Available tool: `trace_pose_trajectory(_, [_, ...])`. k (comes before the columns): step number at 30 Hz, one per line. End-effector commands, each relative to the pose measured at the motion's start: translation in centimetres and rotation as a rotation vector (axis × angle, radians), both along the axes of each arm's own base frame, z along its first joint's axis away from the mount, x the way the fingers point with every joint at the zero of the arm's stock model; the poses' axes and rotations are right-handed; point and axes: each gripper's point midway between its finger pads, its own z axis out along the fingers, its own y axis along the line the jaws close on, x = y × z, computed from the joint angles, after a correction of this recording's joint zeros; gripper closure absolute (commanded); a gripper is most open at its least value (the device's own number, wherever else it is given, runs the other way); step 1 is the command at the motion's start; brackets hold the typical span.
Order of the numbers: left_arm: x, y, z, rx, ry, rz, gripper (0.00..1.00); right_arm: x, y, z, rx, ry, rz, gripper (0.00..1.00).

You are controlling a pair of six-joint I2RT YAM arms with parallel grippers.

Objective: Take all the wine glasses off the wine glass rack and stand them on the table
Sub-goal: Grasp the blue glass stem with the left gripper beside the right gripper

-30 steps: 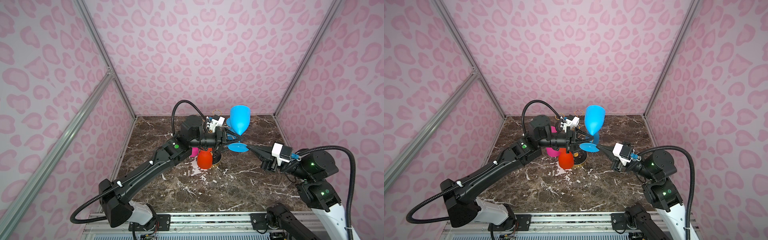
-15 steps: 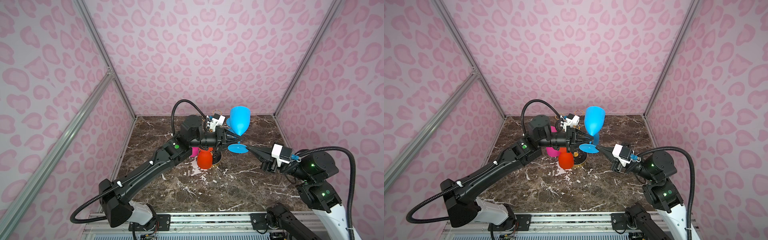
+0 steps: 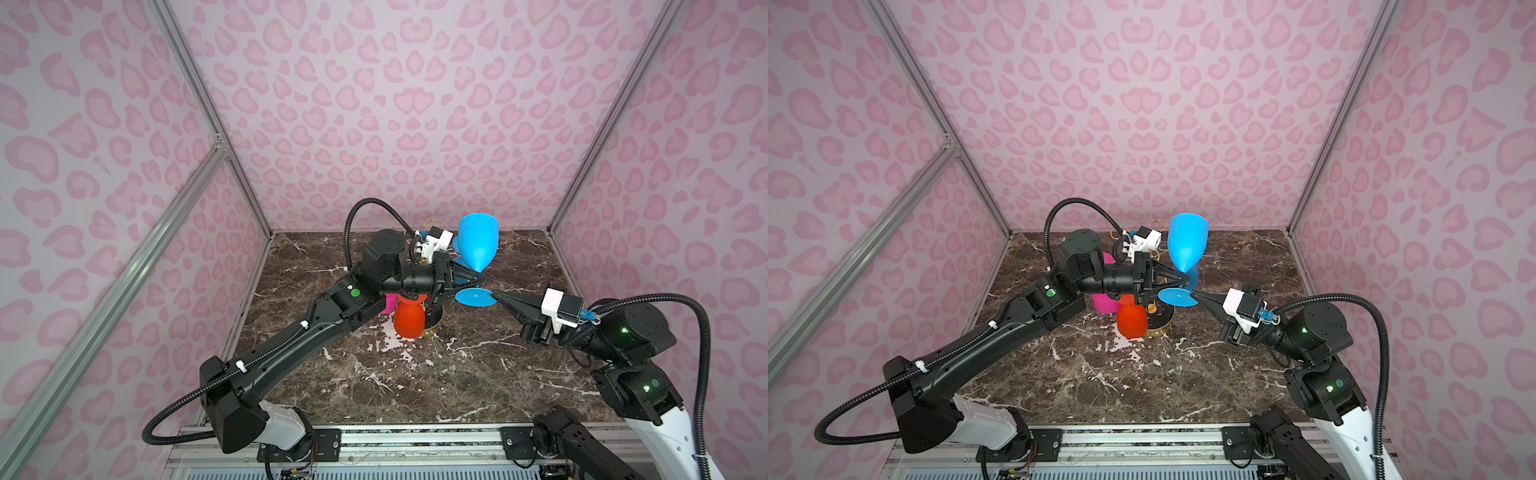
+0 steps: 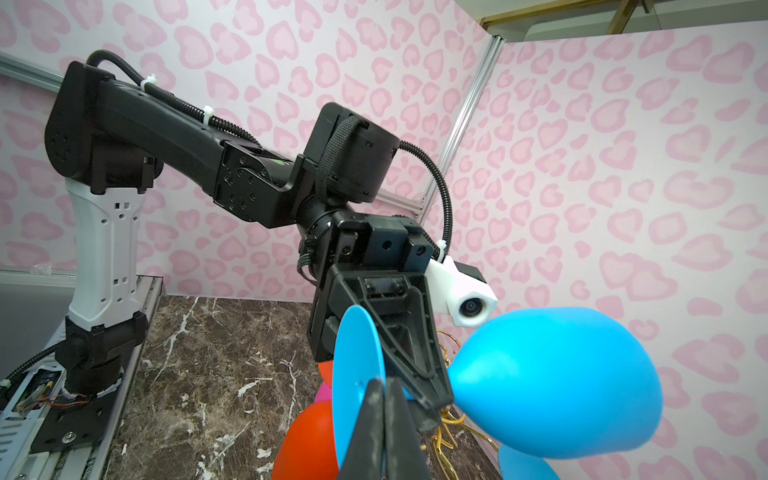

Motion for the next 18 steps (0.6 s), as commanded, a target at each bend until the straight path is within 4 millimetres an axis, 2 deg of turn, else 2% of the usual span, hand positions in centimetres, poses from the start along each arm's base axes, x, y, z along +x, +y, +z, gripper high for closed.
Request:
trace_pose_trajectory(1, [-0.1, 0.1, 1.7, -0.050, -0.042, 0.001, 0.96, -0.2, 0.2, -0.5, -0.014, 0.011, 0.015, 1.00])
trace_pose_trajectory(4, [-0.2, 0.1, 1.8, -0.054, -0.044, 0.002, 0.96, -0.1, 0.2, -0.5, -0.015, 0.014, 0.014, 1.00])
trace_pose_trajectory(5, [-0.2, 0.1, 1.9, -0.055, -0.045, 0.002, 0.96, -0.2, 0.3, -0.5, -0.015, 0.013, 0.018, 0.93])
trace_pose_trajectory(7, [-0.1, 0.1, 1.8, -0.055, -0.044, 0.004, 0.96, -0.1, 0.3, -0.6, -0.017, 0.025, 0.015, 0.69])
trace_pose_trajectory(9, [-0.2, 0.1, 1.9, -0.058, -0.046, 0.006, 0.96, 0.0, 0.2, -0.7, -0.016, 0.035, 0.010, 0.40])
trace_pose_trajectory(10, [-0.1, 0.2, 1.9, -0.058, -0.045, 0.010, 0.96, 0.0, 0.1, -0.6, -0.011, 0.035, 0.000, 0.23])
trace_pose_trajectory(11, [0.0, 0.2, 1.8, -0.057, -0.046, 0.014, 0.96, 0.0, -0.1, -0.5, -0.001, 0.030, -0.013, 0.02])
trace_pose_trajectory(14, [0.0, 0.4, 1.8, -0.054, -0.060, 0.026, 0.96, -0.2, -1.3, 1.2, 0.079, -0.006, -0.074, 0.00])
trace_pose_trajectory(18, [0.5, 0.9, 1.9, -0.040, -0.115, 0.065, 0.96, -1.6, -3.8, 5.4, 0.242, -0.072, -0.156, 0.00])
